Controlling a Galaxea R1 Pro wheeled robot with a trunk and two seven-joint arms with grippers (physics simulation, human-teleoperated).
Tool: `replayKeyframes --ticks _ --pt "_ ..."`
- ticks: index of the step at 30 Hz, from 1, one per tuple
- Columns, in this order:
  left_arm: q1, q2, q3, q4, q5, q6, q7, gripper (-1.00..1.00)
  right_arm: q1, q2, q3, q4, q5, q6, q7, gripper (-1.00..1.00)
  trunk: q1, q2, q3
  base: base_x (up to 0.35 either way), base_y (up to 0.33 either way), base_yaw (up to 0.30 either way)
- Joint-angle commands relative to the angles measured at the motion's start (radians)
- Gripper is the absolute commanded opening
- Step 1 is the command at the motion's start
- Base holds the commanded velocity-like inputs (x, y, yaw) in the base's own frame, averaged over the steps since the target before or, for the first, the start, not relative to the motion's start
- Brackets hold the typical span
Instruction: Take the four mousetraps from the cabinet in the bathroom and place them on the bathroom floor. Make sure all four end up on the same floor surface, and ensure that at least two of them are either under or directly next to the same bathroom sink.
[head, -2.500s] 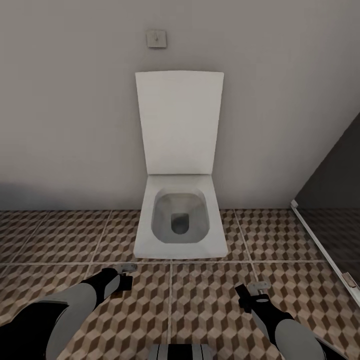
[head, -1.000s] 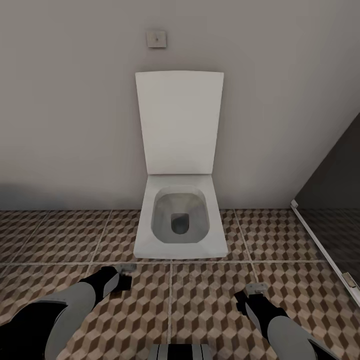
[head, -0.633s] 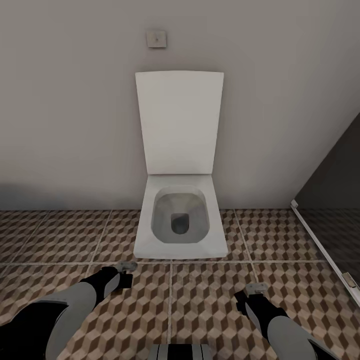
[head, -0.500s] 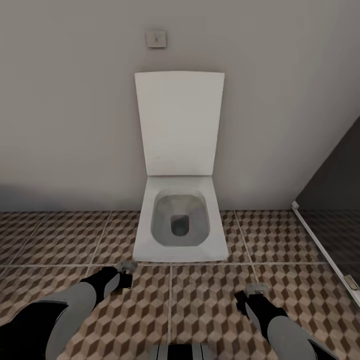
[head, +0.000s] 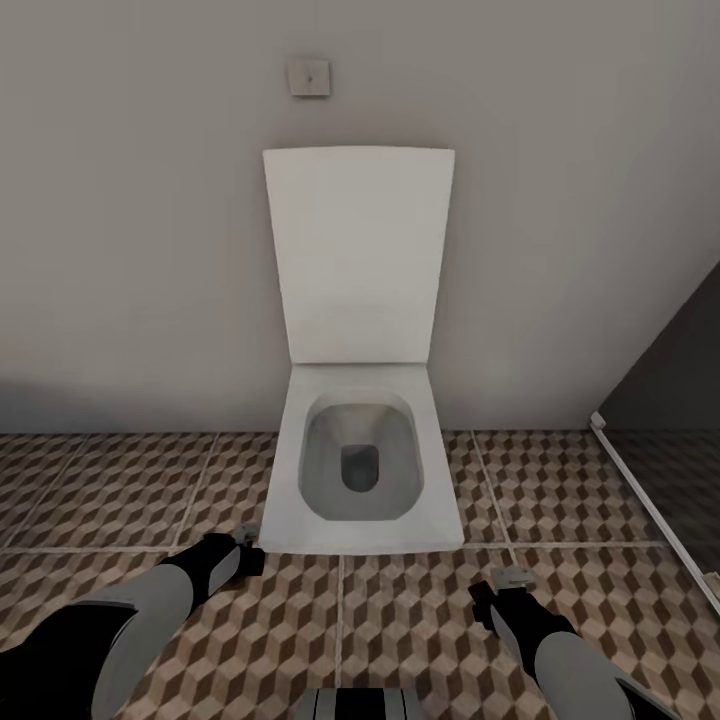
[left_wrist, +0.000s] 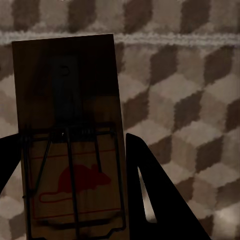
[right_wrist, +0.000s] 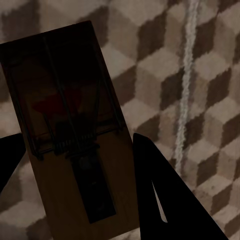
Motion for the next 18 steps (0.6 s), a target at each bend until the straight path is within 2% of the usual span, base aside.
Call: replayKeyframes --ticks 1,18 --pt "0.000 0.000 -0.007 -0.002 0.005 0.006 0.002 -1.00 0.000 0.001 -0.002 -0.001 0.003 0.004 -0.007 -1.00 0.000 0.000 -0.001 0.010 0.000 0.000" --pt "0.000 0.003 -0.007 0.001 0.008 -0.002 0.002 -1.00 0.000 0.001 -0.001 -0.001 0.004 -0.004 -0.007 -1.00 0.000 0.000 -0.001 0.002 0.000 0.000"
